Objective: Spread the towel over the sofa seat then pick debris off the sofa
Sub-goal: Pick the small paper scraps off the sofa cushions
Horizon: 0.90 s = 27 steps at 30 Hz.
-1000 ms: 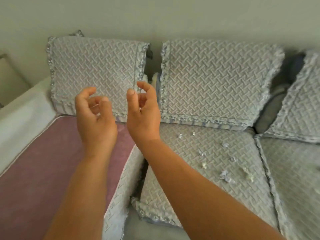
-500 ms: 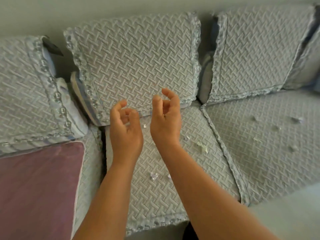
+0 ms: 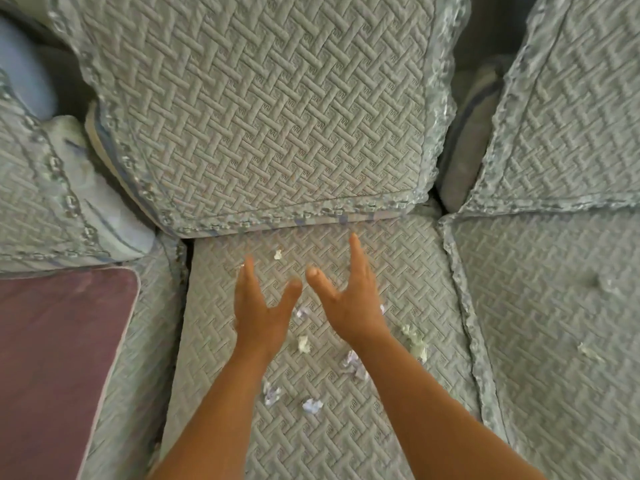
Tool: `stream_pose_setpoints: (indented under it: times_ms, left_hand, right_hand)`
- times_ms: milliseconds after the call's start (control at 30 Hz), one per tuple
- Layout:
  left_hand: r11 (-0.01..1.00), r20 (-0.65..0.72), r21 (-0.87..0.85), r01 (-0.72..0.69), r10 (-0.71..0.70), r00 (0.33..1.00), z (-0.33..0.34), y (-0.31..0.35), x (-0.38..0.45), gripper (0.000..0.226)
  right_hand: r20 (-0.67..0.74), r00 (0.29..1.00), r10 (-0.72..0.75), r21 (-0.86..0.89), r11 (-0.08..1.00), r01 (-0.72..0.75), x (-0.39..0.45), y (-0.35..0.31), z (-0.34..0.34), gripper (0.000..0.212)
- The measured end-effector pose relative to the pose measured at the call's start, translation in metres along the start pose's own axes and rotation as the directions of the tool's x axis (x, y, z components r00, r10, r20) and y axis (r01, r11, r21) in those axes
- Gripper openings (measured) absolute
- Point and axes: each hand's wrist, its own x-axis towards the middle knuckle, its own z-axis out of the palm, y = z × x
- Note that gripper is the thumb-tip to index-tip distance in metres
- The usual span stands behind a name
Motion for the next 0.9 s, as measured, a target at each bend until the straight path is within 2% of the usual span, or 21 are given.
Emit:
stream_pose_setpoints:
  times_ms: [133,300,433,533,600,700,767,867,900]
  left_hand:
    - [0.987,-0.036,0.129,0.095,-0.091,0.995,0.030,-0.029,0.044,0.105]
    - [0.938,-0.119,0.324,0.119,-0.085,0.989,0.056,-0.082,0.098,0.097]
    - [0.845,-0.138,0.514,0.151,-0.093,0.986,0.067,-0.127,0.135,0.102]
    - [0.821,-0.154,0.538,0.192,-0.128,0.980,0.072,-0.151,0.163,0.102]
    - [0.830,-0.146,0.527,0.184,-0.125,0.981,0.075,-0.158,0.178,0.102]
    - [0.899,-0.117,0.433,0.074,-0.025,0.993,0.087,-0.151,0.201,0.099]
    - [0.914,-0.040,0.395,-0.089,0.113,0.993,0.096,-0.138,0.212,0.088]
    - [0.843,0.117,0.449,-0.297,0.274,0.955,0.108,-0.133,0.222,0.048]
    - [0.837,0.137,0.444,-0.320,0.290,0.947,0.111,-0.135,0.222,0.035]
  right_hand:
    - [0.062,0.997,0.041,-0.127,0.991,-0.033,0.040,0.039,0.018,0.099]
    - [0.076,0.993,0.093,-0.218,0.973,-0.075,0.086,0.101,0.037,0.093]
    - [0.123,0.992,0.037,-0.373,0.928,0.011,0.113,0.131,0.051,0.089]
    - [0.112,0.994,-0.011,-0.483,0.873,0.064,0.130,0.150,0.056,0.085]
    - [0.169,0.985,-0.024,-0.550,0.827,0.115,0.140,0.161,0.061,0.080]
    - [0.276,0.958,-0.080,-0.587,0.775,0.234,0.149,0.166,0.075,0.075]
    - [0.288,0.949,-0.125,-0.557,0.785,0.272,0.156,0.160,0.085,0.073]
    - [0.284,0.941,-0.186,-0.540,0.780,0.317,0.167,0.160,0.095,0.063]
    - [0.277,0.939,-0.202,-0.561,0.760,0.329,0.168,0.161,0.094,0.058]
